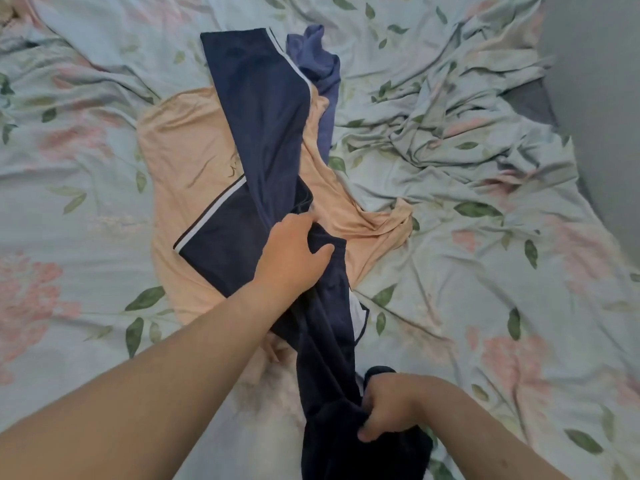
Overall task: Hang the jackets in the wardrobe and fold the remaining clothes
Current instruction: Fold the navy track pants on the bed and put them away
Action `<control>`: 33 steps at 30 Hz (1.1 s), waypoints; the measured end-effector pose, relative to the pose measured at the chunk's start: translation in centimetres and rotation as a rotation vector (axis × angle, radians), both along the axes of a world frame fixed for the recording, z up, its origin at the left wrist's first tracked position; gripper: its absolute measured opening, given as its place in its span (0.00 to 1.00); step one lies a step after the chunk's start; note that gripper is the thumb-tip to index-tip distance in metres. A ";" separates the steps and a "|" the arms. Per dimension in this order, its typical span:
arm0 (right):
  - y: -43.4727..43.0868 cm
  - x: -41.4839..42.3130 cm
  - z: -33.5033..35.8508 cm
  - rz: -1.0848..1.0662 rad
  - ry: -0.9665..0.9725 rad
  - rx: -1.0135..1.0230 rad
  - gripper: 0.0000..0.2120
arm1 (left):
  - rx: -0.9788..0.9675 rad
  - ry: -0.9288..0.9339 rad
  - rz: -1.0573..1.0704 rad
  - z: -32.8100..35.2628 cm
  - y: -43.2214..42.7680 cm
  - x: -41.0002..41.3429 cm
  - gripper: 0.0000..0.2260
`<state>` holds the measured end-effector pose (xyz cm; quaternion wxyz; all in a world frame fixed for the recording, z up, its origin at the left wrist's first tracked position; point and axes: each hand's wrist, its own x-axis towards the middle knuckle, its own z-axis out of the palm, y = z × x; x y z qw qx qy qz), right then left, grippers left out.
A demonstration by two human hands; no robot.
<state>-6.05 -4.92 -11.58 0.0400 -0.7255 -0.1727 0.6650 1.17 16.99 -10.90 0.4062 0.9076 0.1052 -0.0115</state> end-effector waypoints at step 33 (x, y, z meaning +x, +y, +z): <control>2.6 -1.9 28.6 -0.994 -0.544 0.546 0.09 | 0.199 0.210 -0.427 15.5 5.4 -7.7 0.07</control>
